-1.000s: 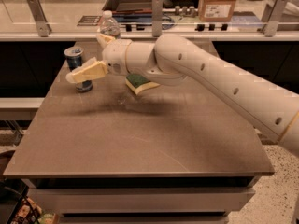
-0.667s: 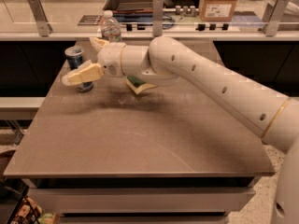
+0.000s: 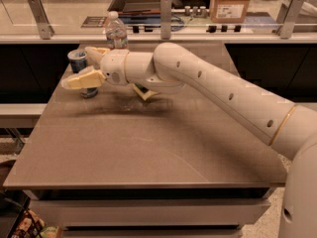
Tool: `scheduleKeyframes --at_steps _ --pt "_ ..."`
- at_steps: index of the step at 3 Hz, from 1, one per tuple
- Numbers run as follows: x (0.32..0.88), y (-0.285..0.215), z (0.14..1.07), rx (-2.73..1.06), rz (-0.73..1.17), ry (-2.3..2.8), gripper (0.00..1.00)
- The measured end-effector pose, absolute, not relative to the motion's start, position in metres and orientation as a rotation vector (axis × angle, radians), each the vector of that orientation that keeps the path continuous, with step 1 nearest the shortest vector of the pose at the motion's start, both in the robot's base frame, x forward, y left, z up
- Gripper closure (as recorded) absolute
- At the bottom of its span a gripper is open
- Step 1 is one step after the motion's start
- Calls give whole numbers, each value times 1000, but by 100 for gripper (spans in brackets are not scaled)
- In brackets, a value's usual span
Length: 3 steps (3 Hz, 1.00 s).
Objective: Pick redbull can
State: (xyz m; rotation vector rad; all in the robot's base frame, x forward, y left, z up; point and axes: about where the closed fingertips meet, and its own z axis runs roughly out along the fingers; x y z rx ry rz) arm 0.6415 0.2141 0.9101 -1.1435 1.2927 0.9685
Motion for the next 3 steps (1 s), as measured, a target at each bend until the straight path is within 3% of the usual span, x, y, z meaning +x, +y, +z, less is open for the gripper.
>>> scheduleKeyframes --at_steps 3 --pt "637 222 911 -1153 979 1285 88"
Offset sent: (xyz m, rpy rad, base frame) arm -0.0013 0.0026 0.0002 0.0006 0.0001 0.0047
